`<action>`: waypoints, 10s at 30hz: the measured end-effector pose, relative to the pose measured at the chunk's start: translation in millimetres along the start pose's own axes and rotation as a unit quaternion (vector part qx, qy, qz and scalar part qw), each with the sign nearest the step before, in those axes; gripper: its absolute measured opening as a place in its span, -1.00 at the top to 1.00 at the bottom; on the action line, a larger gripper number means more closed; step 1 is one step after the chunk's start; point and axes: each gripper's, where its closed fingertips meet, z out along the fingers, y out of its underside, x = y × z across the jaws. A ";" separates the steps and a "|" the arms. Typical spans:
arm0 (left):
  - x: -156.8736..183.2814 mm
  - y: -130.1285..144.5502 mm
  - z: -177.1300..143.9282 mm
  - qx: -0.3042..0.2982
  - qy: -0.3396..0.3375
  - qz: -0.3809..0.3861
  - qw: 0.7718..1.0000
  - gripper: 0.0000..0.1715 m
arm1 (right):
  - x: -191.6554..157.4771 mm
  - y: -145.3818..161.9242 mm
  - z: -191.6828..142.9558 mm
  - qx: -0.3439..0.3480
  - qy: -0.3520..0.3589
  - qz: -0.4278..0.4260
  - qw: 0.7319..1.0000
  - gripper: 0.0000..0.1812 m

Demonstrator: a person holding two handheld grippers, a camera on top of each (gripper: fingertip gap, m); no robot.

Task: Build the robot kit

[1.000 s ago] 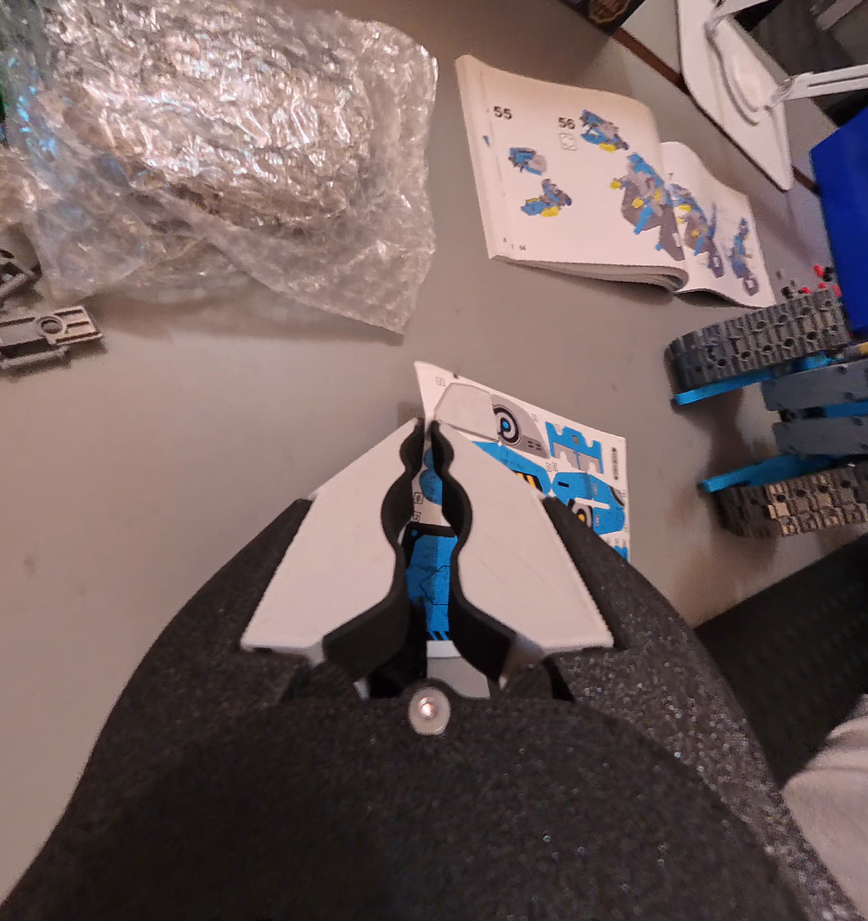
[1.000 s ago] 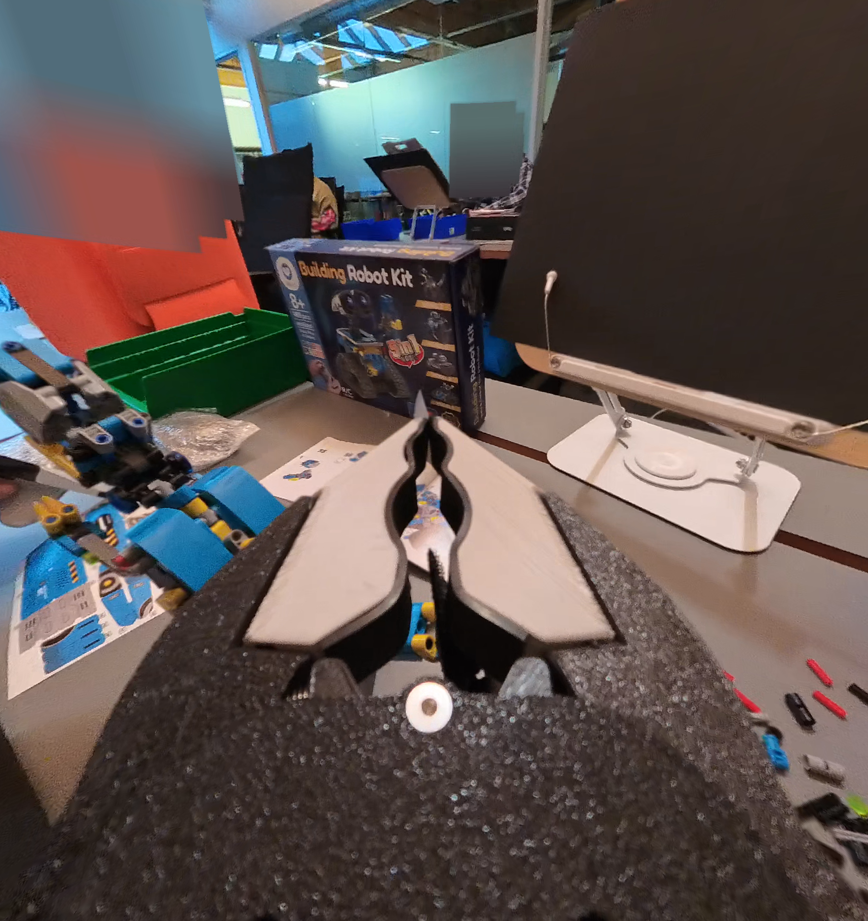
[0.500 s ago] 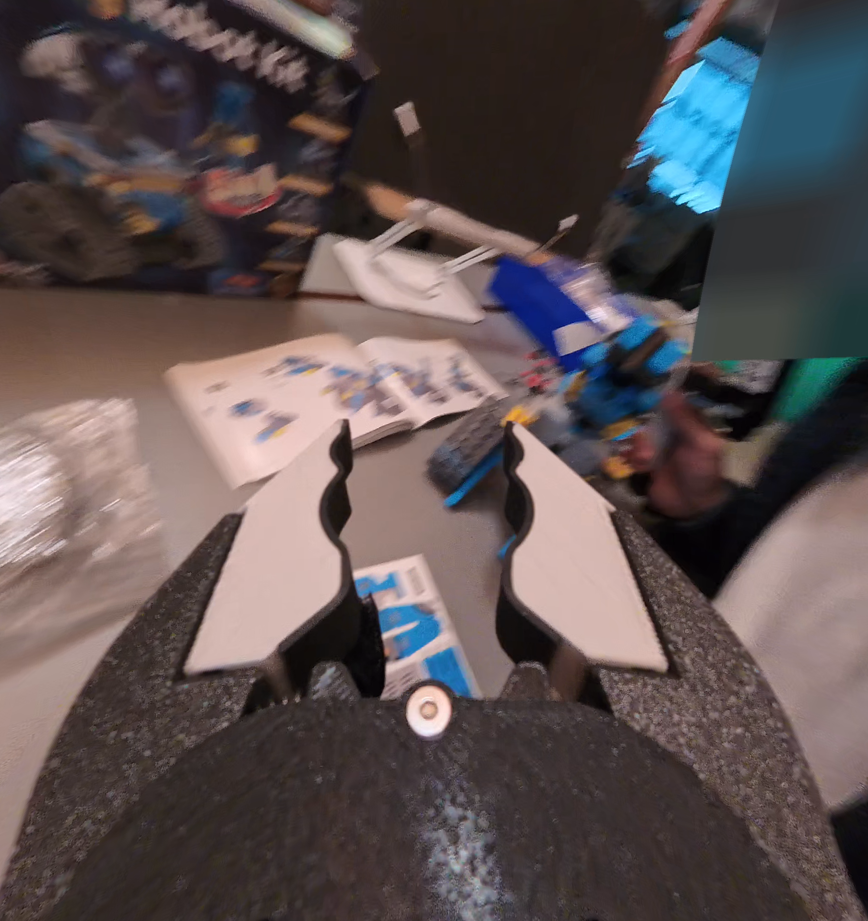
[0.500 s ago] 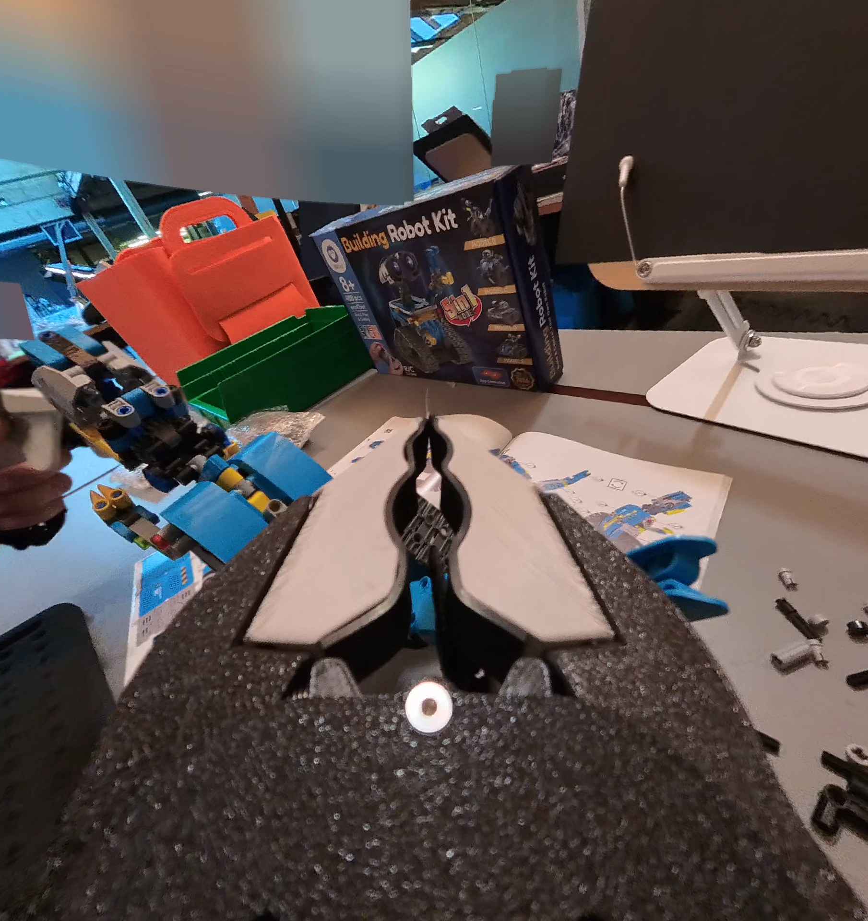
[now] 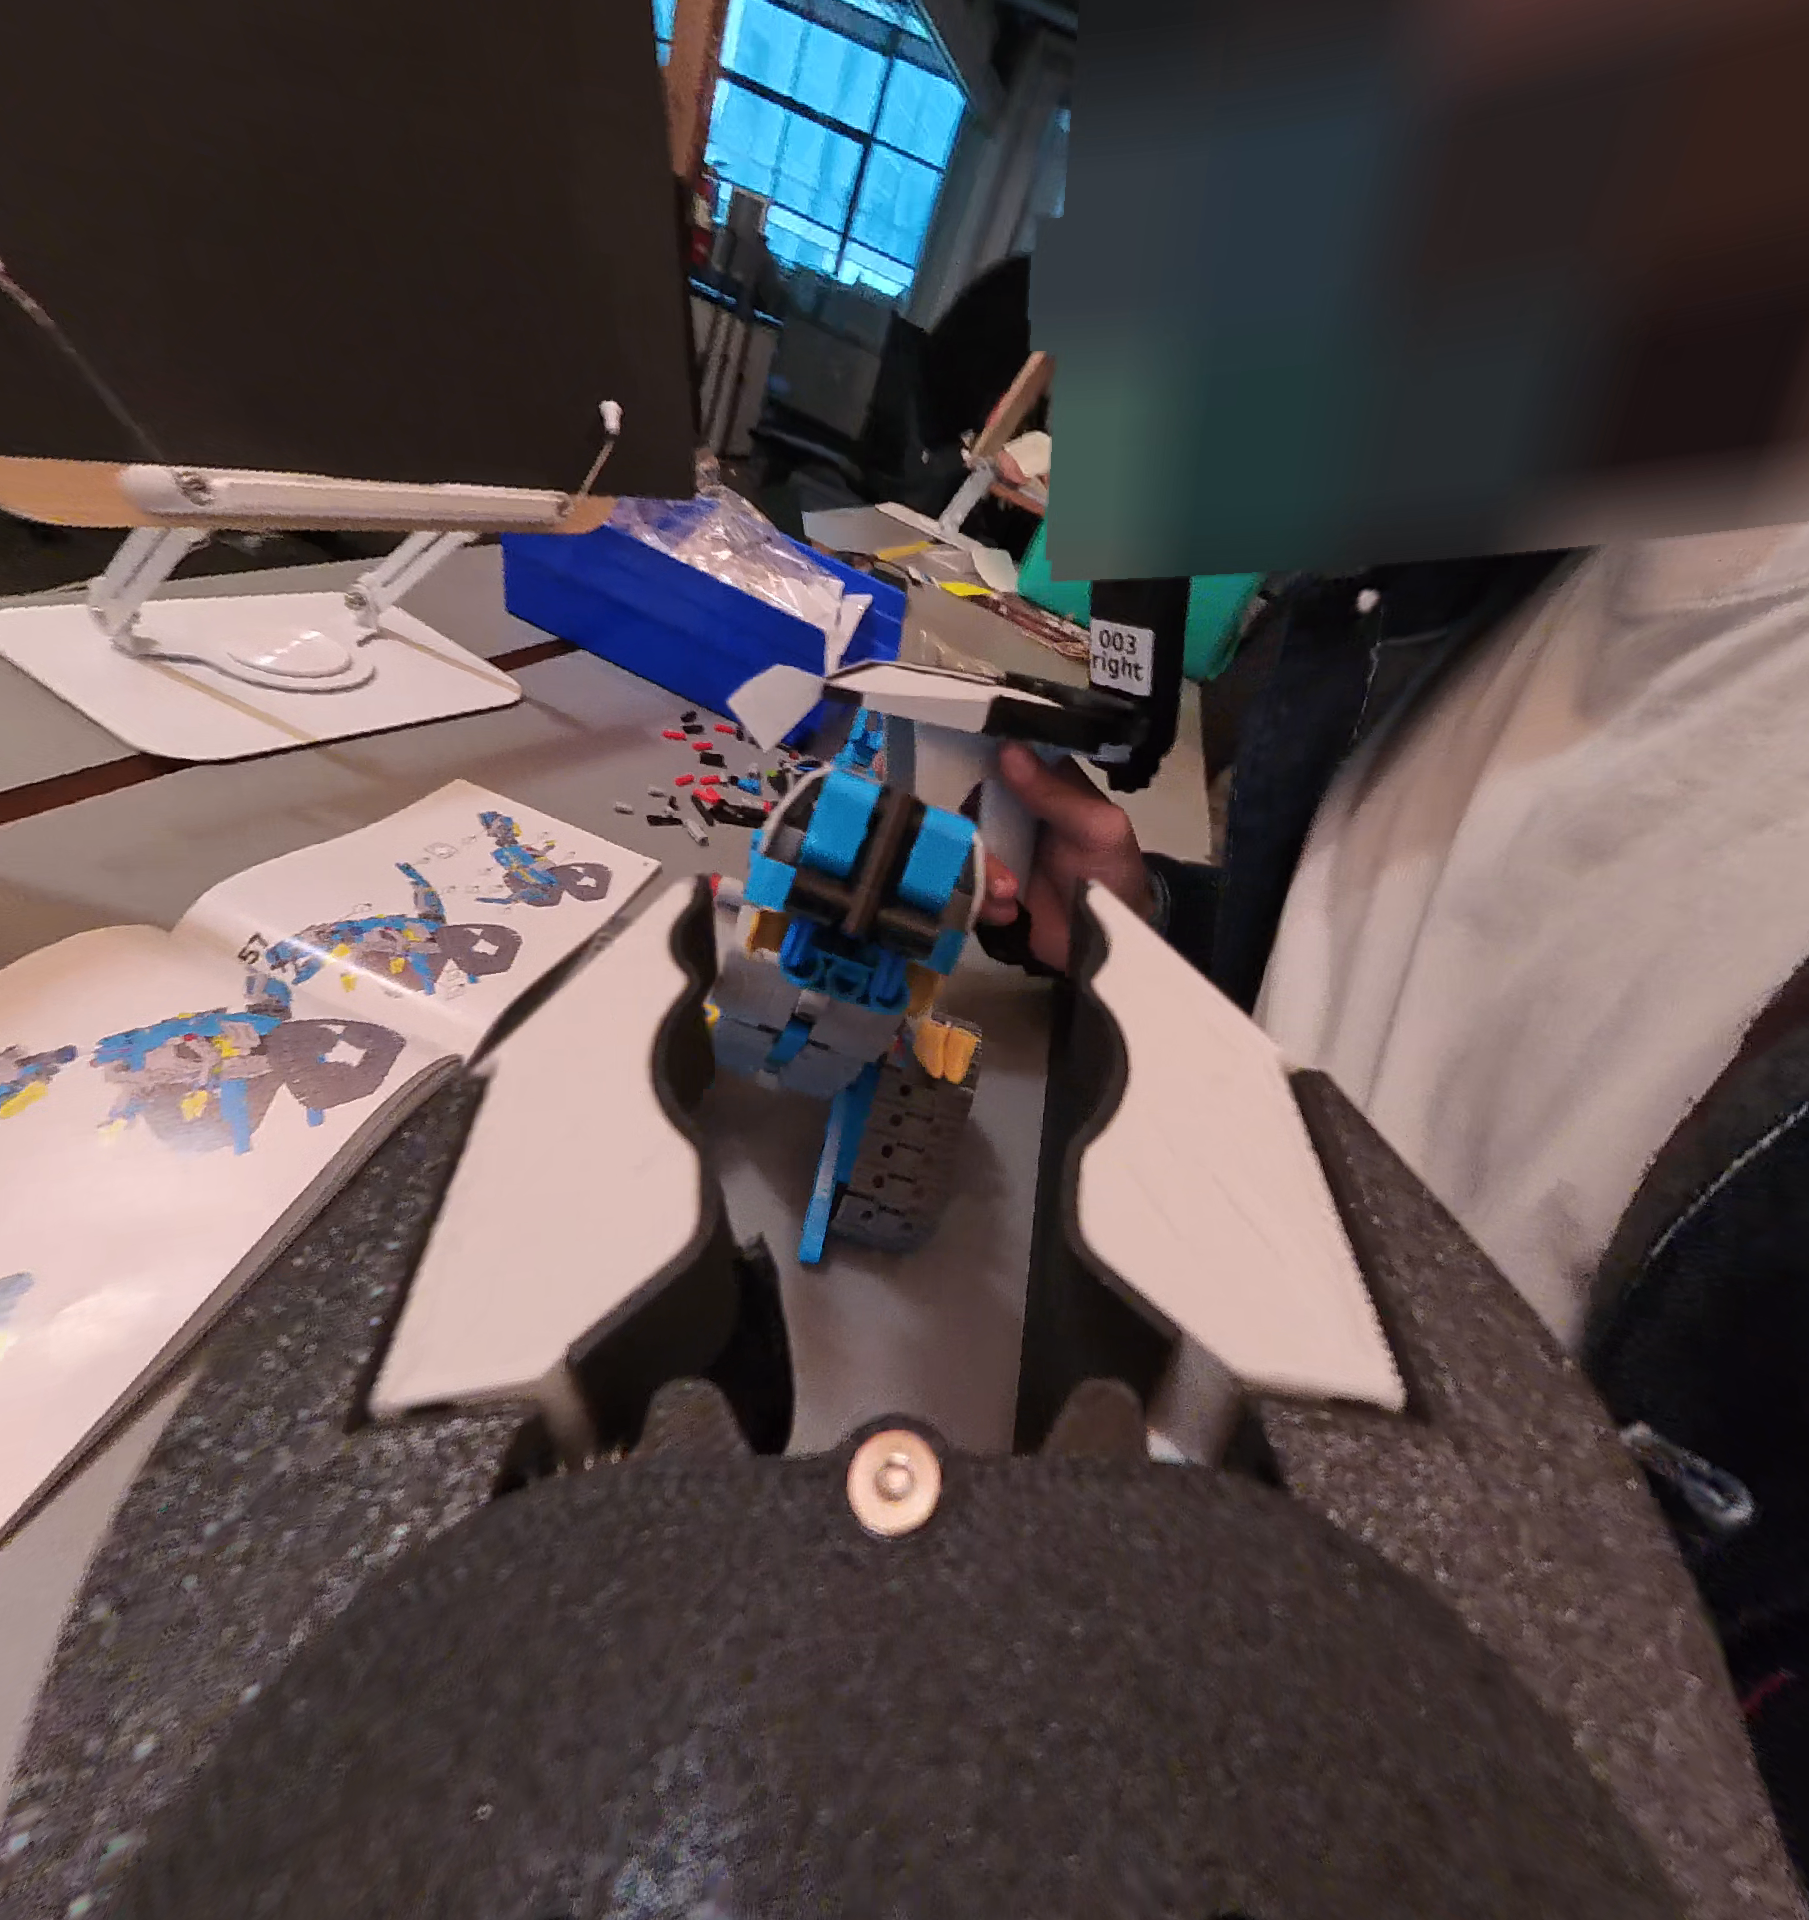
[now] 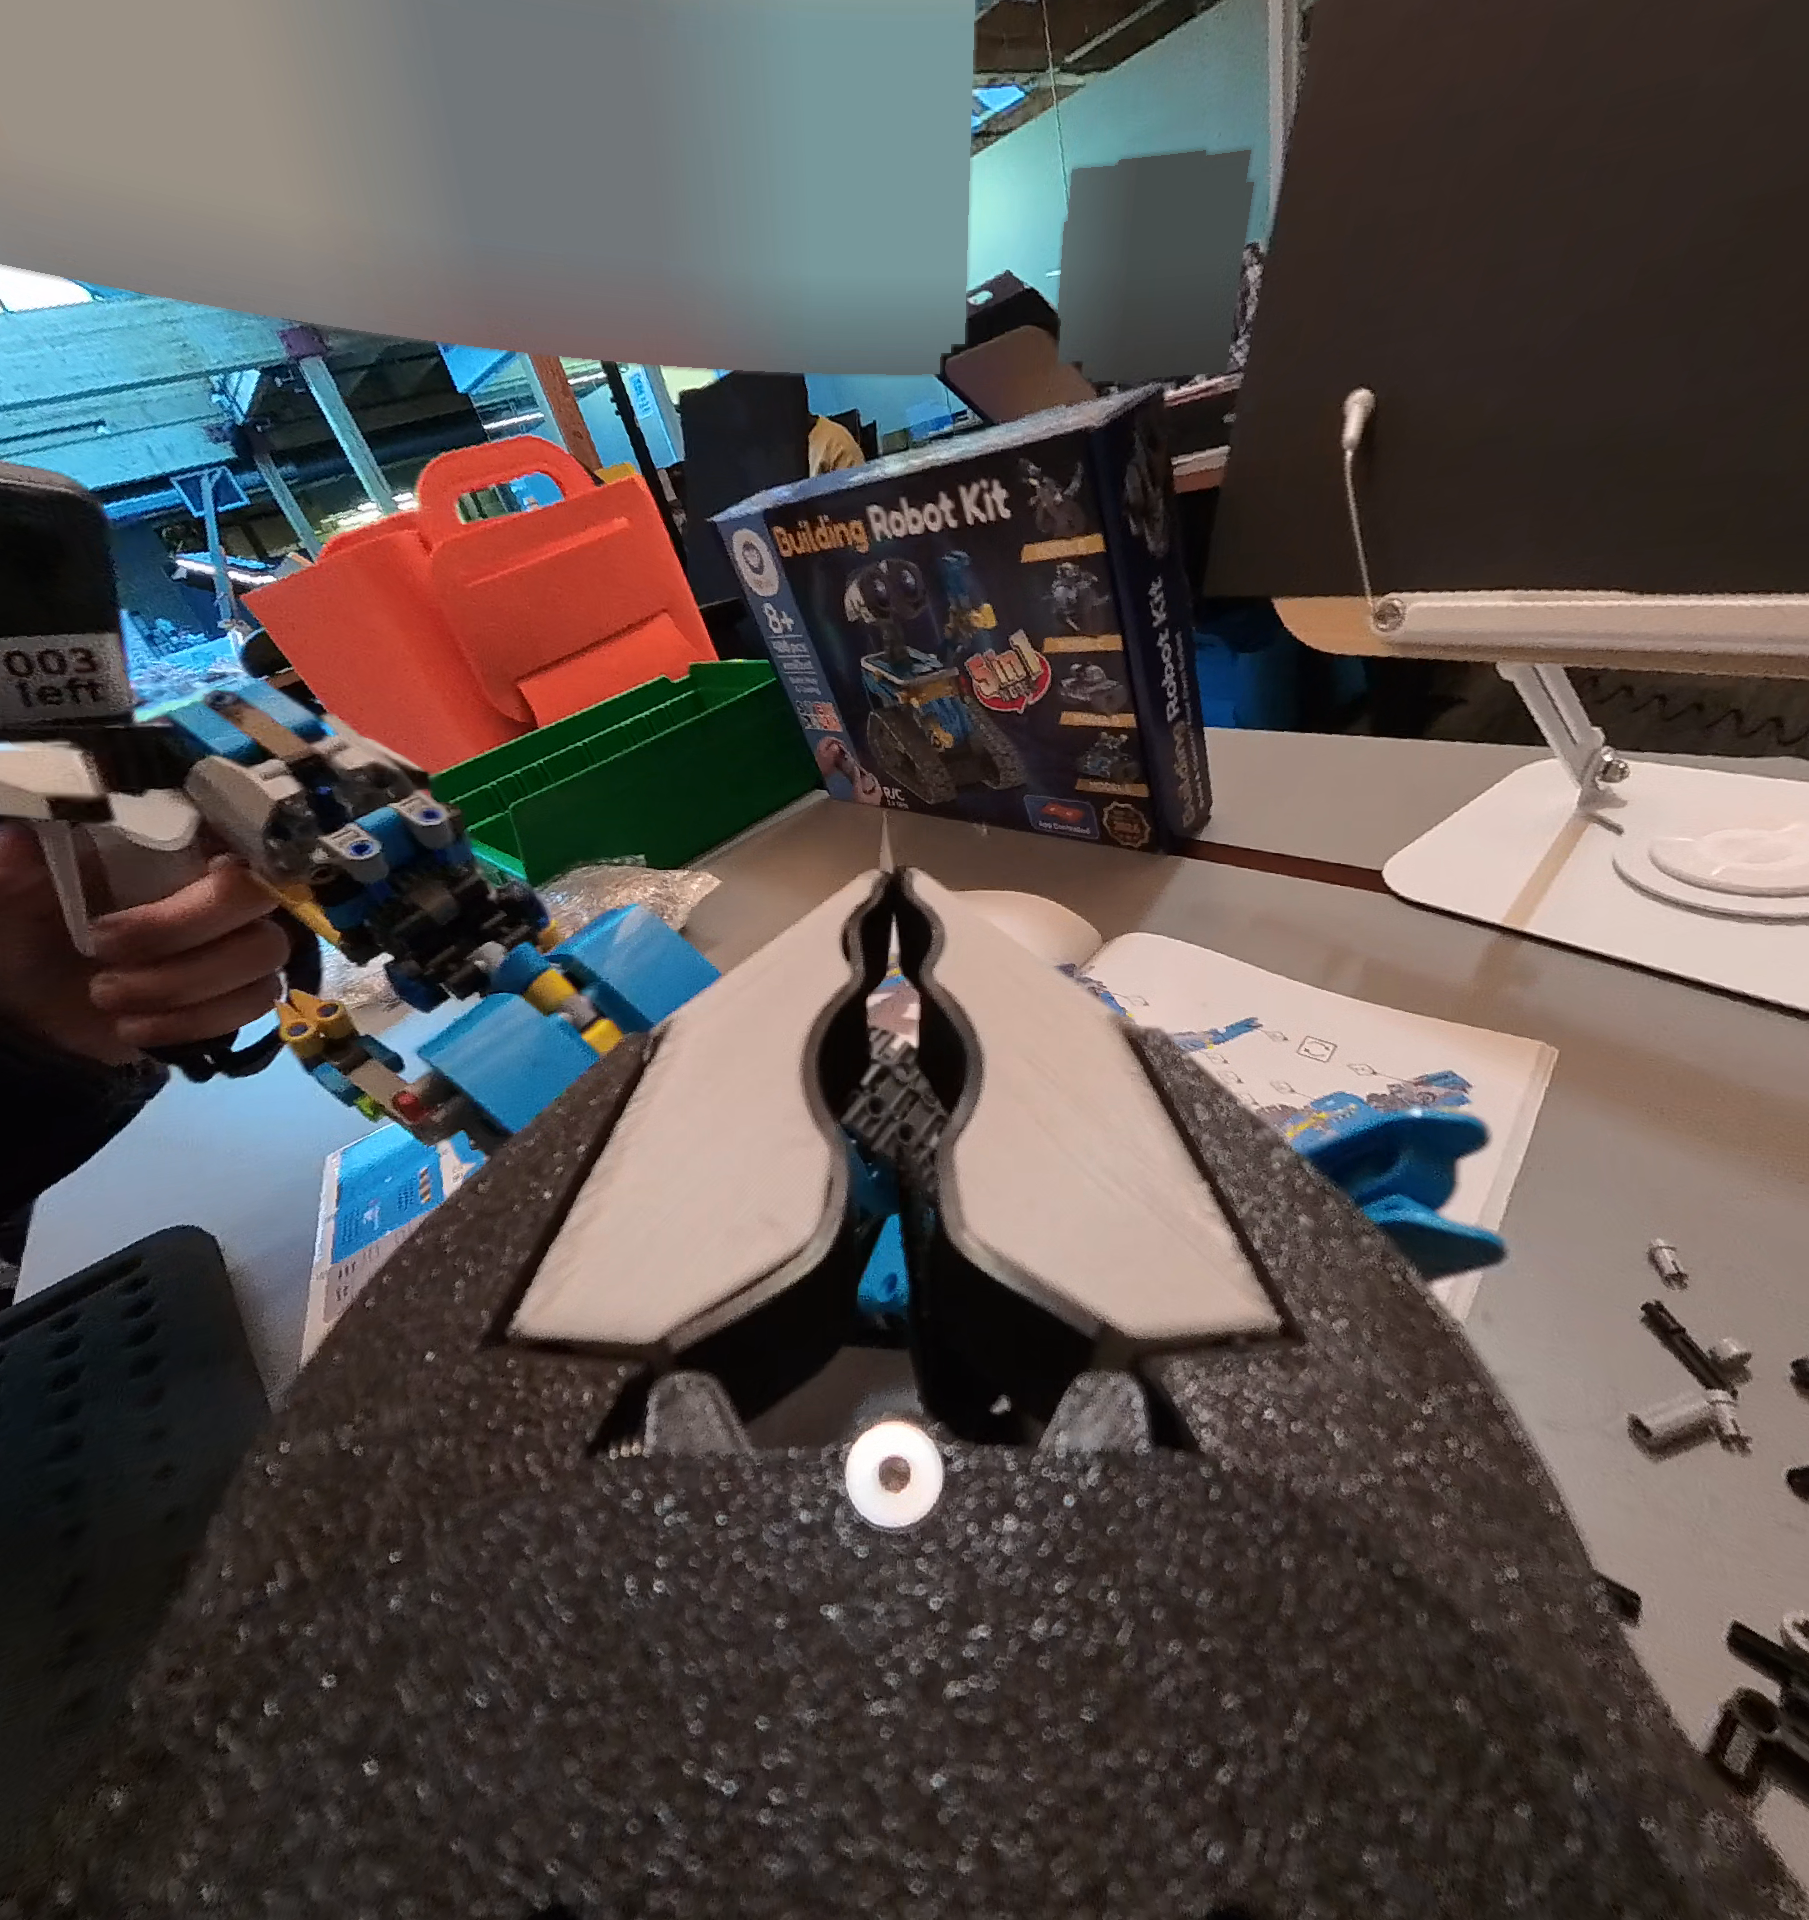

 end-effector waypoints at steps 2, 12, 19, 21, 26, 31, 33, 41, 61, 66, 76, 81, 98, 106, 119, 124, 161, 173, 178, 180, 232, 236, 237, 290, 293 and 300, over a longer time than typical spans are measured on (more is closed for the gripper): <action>4.4 -2.8 -0.4 0.002 0.010 0.017 1.000 0.25 | -7.3 -3.8 -2.1 0.009 -0.013 -0.003 1.000 1.00; -4.4 0.1 0.2 -0.018 -0.027 0.092 0.995 0.49 | -56.4 -10.6 -30.6 0.008 -0.045 -0.021 0.999 1.00; -2.0 -1.1 3.8 0.001 -0.077 0.062 0.995 0.49 | -77.3 -2.5 -63.6 -0.016 -0.021 -0.027 0.999 1.00; 0.8 0.0 4.1 0.015 -0.120 0.052 0.991 0.50 | -79.4 -3.5 -70.9 -0.016 -0.014 -0.015 1.000 1.00; 17.4 2.6 8.8 0.042 -0.260 0.070 0.962 0.50 | -89.4 -9.9 -86.1 -0.018 -0.003 -0.018 1.000 1.00; 27.9 -0.1 22.2 0.052 -0.295 0.061 0.952 0.50 | -99.0 -18.5 -98.3 -0.019 -0.001 -0.054 0.998 1.00; 31.9 1.9 27.5 0.039 -0.270 0.064 0.960 0.50 | -100.4 -17.8 -102.2 -0.023 -0.001 -0.061 0.998 1.00; 44.3 9.9 40.4 0.074 -0.338 0.049 0.937 0.50 | -93.2 -15.1 -117.9 -0.023 0.018 -0.050 0.998 1.00; 69.7 14.1 84.9 -0.003 -0.183 0.078 0.980 0.41 | -98.5 -23.8 -123.6 0.023 0.104 -0.100 0.989 1.00; 73.0 10.7 70.1 0.020 -0.161 0.091 0.982 0.25 | -101.3 -13.9 -118.7 0.040 0.175 -0.173 0.968 1.00; 76.7 16.6 35.7 0.025 -0.185 -0.035 0.982 0.37 | -120.1 -16.9 -91.4 0.098 0.324 -0.376 0.863 1.00; 97.8 3.5 41.1 -0.036 -0.218 0.006 0.975 0.40 | -120.9 -12.4 -94.4 0.141 0.376 -0.378 0.834 1.00; 127.1 24.8 110.4 -0.166 -0.254 -0.053 0.951 0.69 | -141.1 -11.7 -110.6 0.204 0.390 -0.431 0.788 1.00; 118.3 24.7 113.9 -0.168 -0.256 -0.065 0.950 0.93 | -143.6 -12.5 -108.5 0.206 0.392 -0.443 0.780 1.00; 121.2 24.4 113.5 -0.212 -0.250 0.008 0.945 1.00 | -149.5 -10.2 -104.1 0.225 0.363 -0.422 0.800 0.98; 114.4 18.8 102.5 -0.259 -0.271 0.067 0.925 1.00 | -183.6 6.5 -93.5 0.237 0.157 -0.354 0.891 0.50; 89.0 18.5 96.4 -0.513 -0.324 -0.131 0.784 1.00 | -132.0 -8.5 -53.5 0.257 -0.046 0.095 0.961 0.45; 78.0 23.7 93.1 -0.505 -0.335 -0.146 0.782 1.00 | -138.2 -3.9 -51.5 0.239 -0.040 0.057 0.968 0.40; 79.3 23.6 92.7 -0.508 -0.332 -0.141 0.782 1.00 | -139.5 -2.2 -48.5 0.233 -0.050 0.066 0.969 0.41; 79.0 22.5 91.6 -0.510 -0.335 -0.134 0.781 1.00 | -142.2 -1.6 -46.8 0.231 -0.060 0.069 0.969 0.40; 76.5 24.1 89.0 -0.486 -0.342 -0.125 0.794 1.00 | -139.4 -3.5 -50.4 0.240 -0.050 0.071 0.967 0.40; 76.5 24.3 88.8 -0.487 -0.343 -0.125 0.794 1.00 | -138.4 -8.1 -60.9 0.255 -0.040 0.058 0.964 0.54; 76.9 24.6 89.0 -0.486 -0.341 -0.127 0.794 1.00 | -140.3 -7.8 -60.8 0.253 -0.042 0.054 0.965 0.54; 144.8 82.7 63.7 -0.322 -0.226 0.304 0.868 1.00 | -193.7 23.2 -125.7 -0.257 -0.409 -0.379 0.789 0.72; 148.1 89.0 62.4 -0.320 -0.222 0.309 0.868 1.00 | -196.8 32.9 -124.4 -0.288 -0.387 -0.418 0.770 0.77; 153.8 96.9 59.0 -0.322 -0.225 0.309 0.866 1.00 | -204.7 50.4 -124.4 -0.330 -0.385 -0.444 0.739 0.85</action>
